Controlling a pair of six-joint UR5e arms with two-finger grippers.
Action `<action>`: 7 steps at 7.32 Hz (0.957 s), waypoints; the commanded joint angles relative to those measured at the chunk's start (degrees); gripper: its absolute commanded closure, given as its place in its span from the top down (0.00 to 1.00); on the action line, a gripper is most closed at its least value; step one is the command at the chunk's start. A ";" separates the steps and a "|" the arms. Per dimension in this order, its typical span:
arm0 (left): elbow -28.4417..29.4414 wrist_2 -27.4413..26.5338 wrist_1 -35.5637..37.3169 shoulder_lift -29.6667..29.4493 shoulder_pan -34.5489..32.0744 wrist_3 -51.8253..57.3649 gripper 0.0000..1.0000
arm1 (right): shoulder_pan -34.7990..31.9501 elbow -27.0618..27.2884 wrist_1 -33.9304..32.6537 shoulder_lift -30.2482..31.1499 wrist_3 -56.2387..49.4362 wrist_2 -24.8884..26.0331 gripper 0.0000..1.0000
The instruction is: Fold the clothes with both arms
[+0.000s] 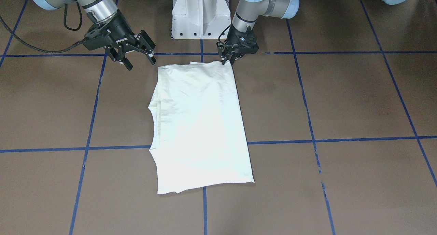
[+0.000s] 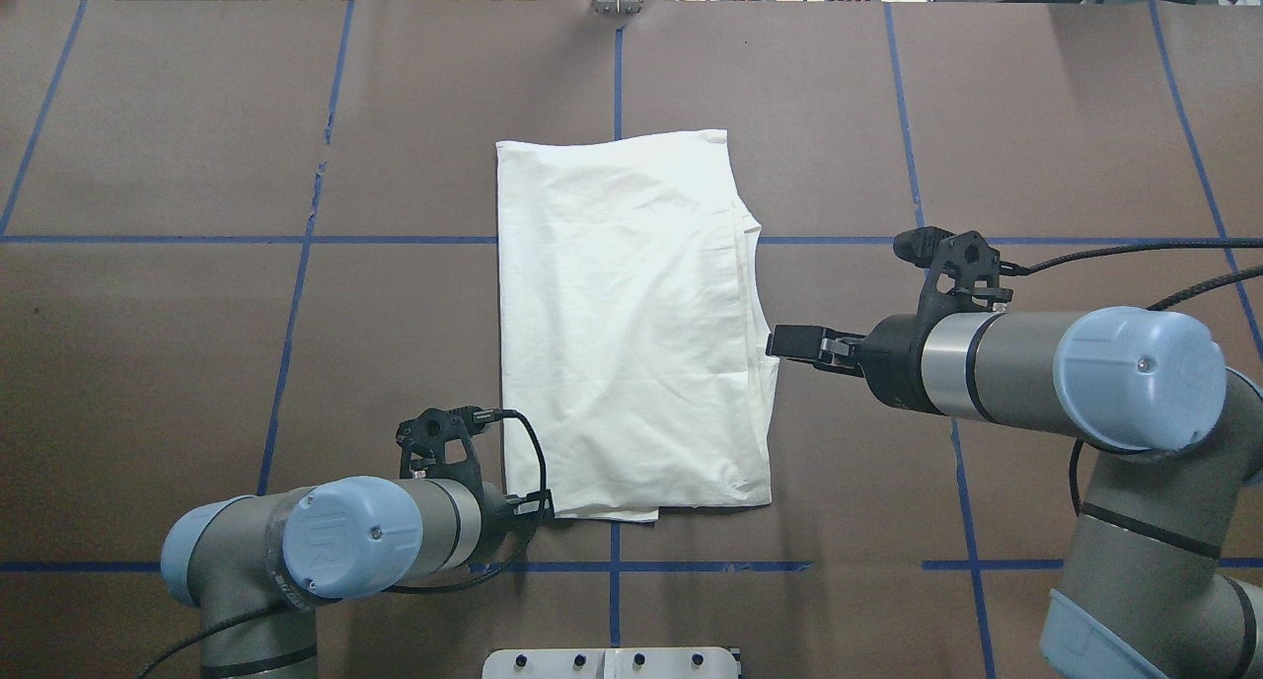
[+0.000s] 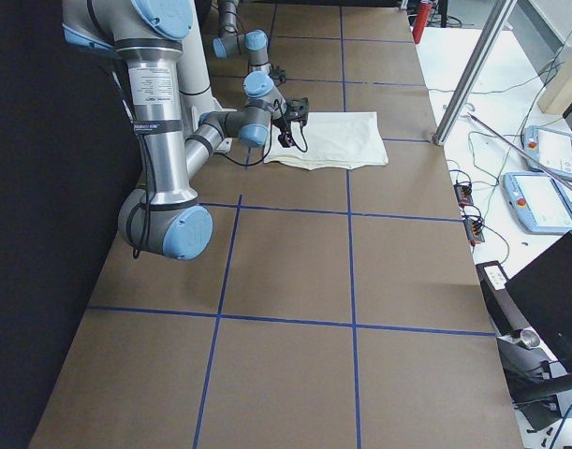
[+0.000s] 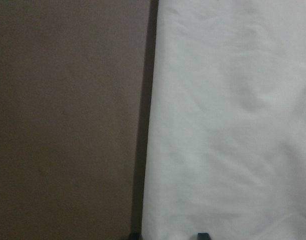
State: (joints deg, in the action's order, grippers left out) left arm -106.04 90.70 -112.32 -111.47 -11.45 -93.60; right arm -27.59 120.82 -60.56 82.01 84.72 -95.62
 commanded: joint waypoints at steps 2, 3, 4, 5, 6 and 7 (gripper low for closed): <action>-0.39 -0.18 0.00 -0.15 0.02 0.08 0.00 | 0.17 -1.45 -0.17 -0.18 4.28 0.70 0.97; -1.17 -0.18 0.17 -0.24 -0.06 0.08 0.00 | 0.52 -1.37 -2.09 -1.05 8.66 2.01 0.91; -1.36 -0.18 0.17 -0.15 -0.07 0.17 0.00 | 1.39 -1.72 -6.29 -3.50 15.06 2.89 0.74; -1.44 -0.18 0.17 -0.24 -0.07 0.08 0.00 | 4.53 -2.25 -11.46 -6.48 19.73 6.64 0.74; -1.79 -0.18 0.17 -0.33 -0.07 0.08 0.00 | 7.52 -4.25 -16.73 -10.16 20.39 12.33 0.81; -1.97 -0.18 0.17 -0.50 -0.07 0.08 0.00 | 8.51 -7.75 -19.31 -13.51 20.39 14.13 0.86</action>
State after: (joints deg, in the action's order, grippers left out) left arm -107.74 90.53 -112.15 -111.81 -11.51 -93.51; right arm -21.20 116.46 -75.42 72.68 104.06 -85.19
